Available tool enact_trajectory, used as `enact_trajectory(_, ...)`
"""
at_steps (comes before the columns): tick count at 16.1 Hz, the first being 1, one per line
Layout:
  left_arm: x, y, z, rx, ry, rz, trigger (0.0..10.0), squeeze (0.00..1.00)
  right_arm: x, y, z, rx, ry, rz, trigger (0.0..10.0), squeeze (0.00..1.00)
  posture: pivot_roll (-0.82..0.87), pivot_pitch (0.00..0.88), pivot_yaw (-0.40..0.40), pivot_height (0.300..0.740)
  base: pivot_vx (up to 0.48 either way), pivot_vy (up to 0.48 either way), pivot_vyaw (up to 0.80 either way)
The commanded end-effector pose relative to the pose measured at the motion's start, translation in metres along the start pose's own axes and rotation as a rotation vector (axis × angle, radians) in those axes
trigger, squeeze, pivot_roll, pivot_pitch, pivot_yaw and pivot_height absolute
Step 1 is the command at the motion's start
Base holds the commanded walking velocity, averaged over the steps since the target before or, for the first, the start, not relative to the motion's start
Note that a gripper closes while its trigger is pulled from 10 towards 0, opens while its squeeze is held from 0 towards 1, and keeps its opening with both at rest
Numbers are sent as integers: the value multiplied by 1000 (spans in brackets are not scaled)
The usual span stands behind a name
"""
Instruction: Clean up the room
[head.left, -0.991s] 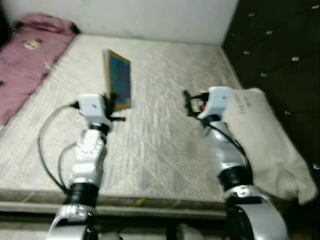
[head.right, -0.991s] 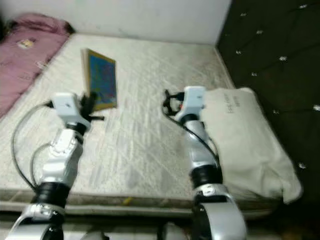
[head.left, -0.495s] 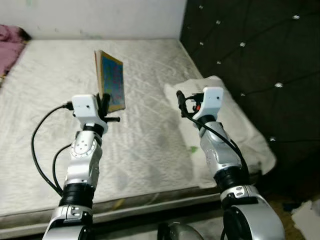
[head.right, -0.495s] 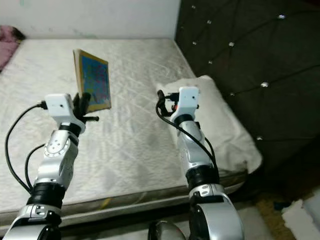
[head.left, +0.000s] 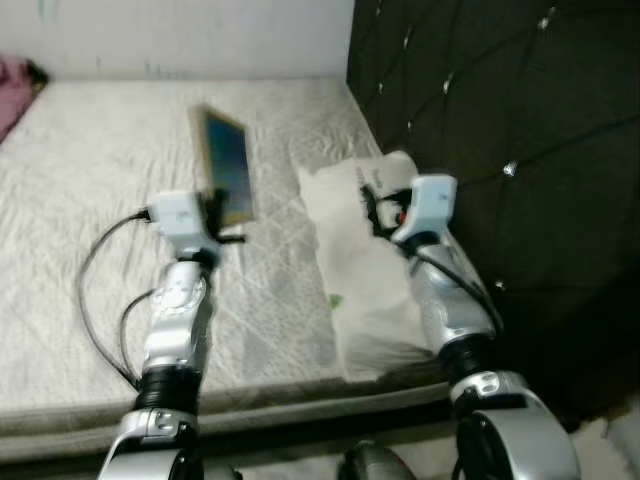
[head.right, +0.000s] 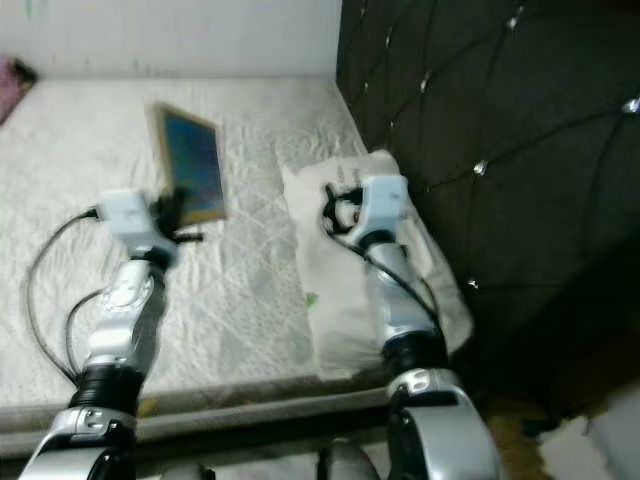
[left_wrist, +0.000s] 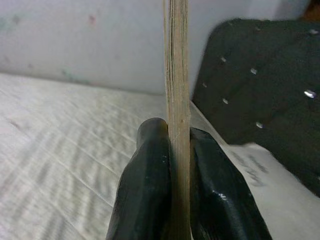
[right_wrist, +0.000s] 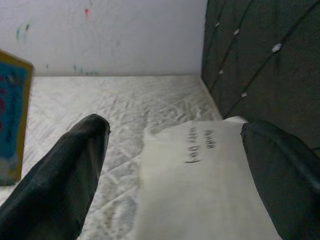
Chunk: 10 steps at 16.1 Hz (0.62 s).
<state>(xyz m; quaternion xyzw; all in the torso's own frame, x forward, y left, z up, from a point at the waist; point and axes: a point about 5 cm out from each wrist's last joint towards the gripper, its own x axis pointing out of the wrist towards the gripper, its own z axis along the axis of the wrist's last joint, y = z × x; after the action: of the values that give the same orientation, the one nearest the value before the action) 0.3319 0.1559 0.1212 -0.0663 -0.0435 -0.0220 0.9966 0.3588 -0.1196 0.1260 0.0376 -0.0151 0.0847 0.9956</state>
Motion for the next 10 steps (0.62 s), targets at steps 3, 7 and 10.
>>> enact_trajectory(3, -2, 10, 9, 22, -23, 1, 10000, 0, 3, 6, 4, 1, -10, 18, 10000, 0, -72, 0, -36, 740, 0, 0, 0)
enact_trajectory(7, -10, 16, 3, -4, 24, -14, 10000, 0, 1, 7, 3, -2, -5, 25, 10000, 0, -57, 0, -51, 740, 0, 0, 0)
enact_trajectory(10, -23, 21, -1, -22, 109, -53, 10000, 0, 0, 4, 2, -10, 4, 27, 10000, 0, -42, 0, -48, 740, 0, 0, 0)
